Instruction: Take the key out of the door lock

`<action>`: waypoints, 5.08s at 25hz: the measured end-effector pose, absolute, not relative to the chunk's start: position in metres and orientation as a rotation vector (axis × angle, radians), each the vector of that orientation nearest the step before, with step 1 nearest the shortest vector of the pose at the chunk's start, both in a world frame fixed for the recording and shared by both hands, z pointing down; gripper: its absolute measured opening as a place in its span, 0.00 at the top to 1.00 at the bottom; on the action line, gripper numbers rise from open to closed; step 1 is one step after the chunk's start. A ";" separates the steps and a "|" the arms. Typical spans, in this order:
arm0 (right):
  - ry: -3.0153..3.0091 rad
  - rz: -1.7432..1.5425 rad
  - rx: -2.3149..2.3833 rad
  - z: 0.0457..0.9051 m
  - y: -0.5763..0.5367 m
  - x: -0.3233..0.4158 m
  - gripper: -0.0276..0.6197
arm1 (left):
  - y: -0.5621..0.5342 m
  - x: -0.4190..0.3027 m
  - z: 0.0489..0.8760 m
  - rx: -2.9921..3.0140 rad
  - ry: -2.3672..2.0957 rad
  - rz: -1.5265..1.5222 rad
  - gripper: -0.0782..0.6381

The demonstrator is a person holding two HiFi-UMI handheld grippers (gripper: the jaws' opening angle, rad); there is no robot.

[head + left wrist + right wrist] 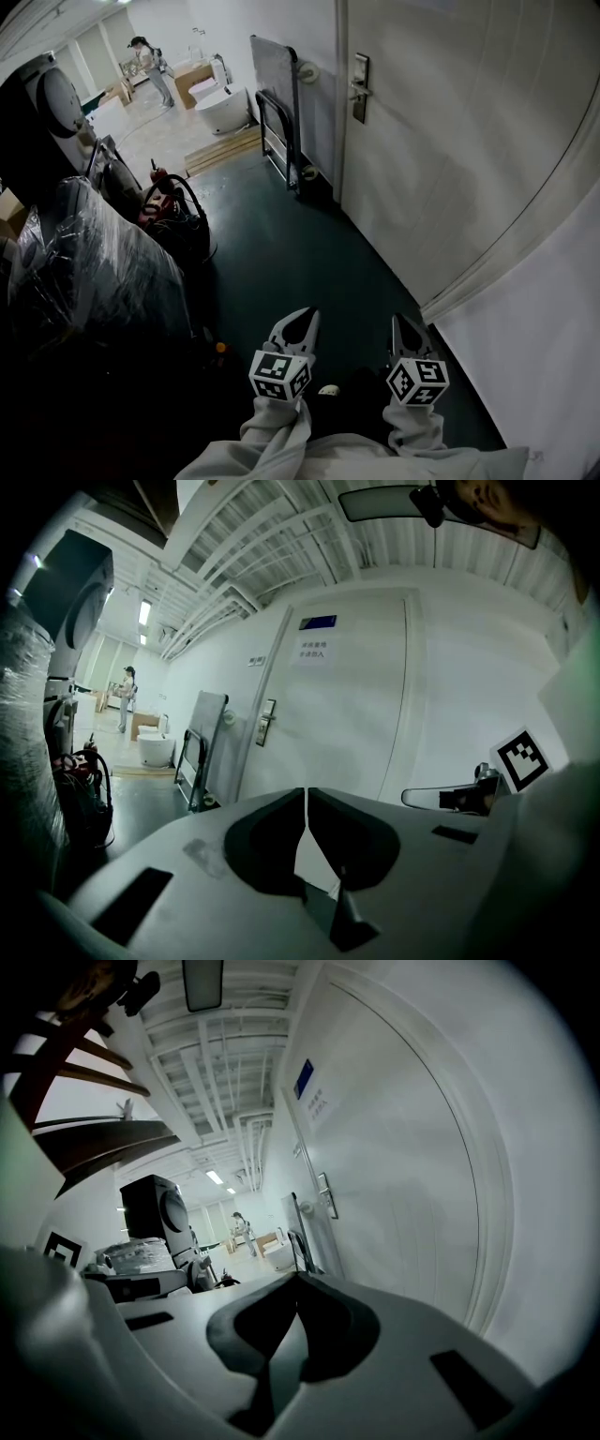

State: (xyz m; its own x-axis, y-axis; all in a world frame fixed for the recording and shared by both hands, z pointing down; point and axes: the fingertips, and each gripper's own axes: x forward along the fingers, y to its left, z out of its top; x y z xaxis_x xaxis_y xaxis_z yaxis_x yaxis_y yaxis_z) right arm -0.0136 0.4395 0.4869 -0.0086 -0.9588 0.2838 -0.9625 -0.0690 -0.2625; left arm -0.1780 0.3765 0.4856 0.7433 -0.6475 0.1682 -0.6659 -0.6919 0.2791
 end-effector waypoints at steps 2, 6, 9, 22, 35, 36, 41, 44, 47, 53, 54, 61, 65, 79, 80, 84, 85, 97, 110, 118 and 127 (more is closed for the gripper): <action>-2.138 0.619 2.198 0.487 0.435 -0.016 0.88 | 0.371 -0.180 0.487 2.612 -1.019 0.080 0.86; -2.141 0.607 2.192 0.485 0.423 -0.011 0.88 | 0.361 -0.176 0.489 2.607 -1.020 0.080 0.86; -2.140 0.617 2.200 0.490 0.411 -0.003 0.88 | 0.350 -0.170 0.492 2.614 -1.022 0.089 0.86; -2.199 0.682 2.144 0.497 0.299 0.041 0.88 | 0.245 -0.136 0.496 2.586 -1.098 0.136 0.86; -2.223 0.619 2.099 0.475 0.174 0.104 0.88 | 0.122 -0.071 0.477 2.577 -1.108 0.094 0.86; -2.226 0.619 2.097 0.474 0.165 0.108 0.88 | 0.113 -0.067 0.476 2.578 -1.110 0.092 0.86; -2.238 0.641 2.071 0.478 0.130 0.119 0.88 | 0.081 -0.053 0.478 2.563 -1.121 0.095 0.86; -2.244 0.652 2.053 0.481 0.113 0.127 0.88 | 0.065 -0.043 0.481 2.556 -1.126 0.095 0.86; -2.253 0.640 2.042 0.482 0.097 0.136 0.88 | 0.051 -0.034 0.483 2.552 -1.135 0.088 0.86; -2.273 0.600 2.025 0.479 0.075 0.150 0.88 | 0.032 -0.022 0.481 2.552 -1.162 0.057 0.86; -2.276 0.595 2.024 0.479 0.073 0.151 0.88 | 0.030 -0.020 0.481 2.552 -1.164 0.055 0.86; -2.272 0.620 2.010 0.489 0.078 0.152 0.88 | 0.036 -0.015 0.489 2.540 -1.161 0.067 0.86; -2.263 0.633 2.004 0.495 0.089 0.149 0.88 | 0.046 -0.016 0.495 2.529 -1.155 0.075 0.86; -2.241 0.651 1.977 0.509 0.072 0.146 0.88 | 0.028 -0.013 0.511 2.497 -1.138 0.094 0.86; -2.238 0.647 1.979 0.510 0.067 0.149 0.88 | 0.022 -0.011 0.512 2.496 -1.136 0.091 0.86; -2.215 0.640 2.003 0.509 0.044 0.161 0.88 | -0.004 0.000 0.510 2.500 -1.118 0.081 0.86; -2.212 0.638 2.008 0.508 0.036 0.163 0.88 | -0.012 0.003 0.509 2.503 -1.112 0.081 0.86; -2.201 0.604 2.065 0.487 -0.069 0.183 0.88 | -0.127 0.033 0.487 2.560 -1.044 0.079 0.86; -2.123 0.591 2.158 0.476 -0.165 0.205 0.88 | -0.236 0.064 0.476 2.608 -0.920 0.079 0.86; -2.090 0.584 2.212 0.475 -0.218 0.217 0.88 | -0.296 0.078 0.474 2.637 -0.871 0.082 0.86; -2.046 0.599 2.280 0.483 -0.253 0.218 0.88 | -0.331 0.090 0.479 2.674 -0.774 0.108 0.86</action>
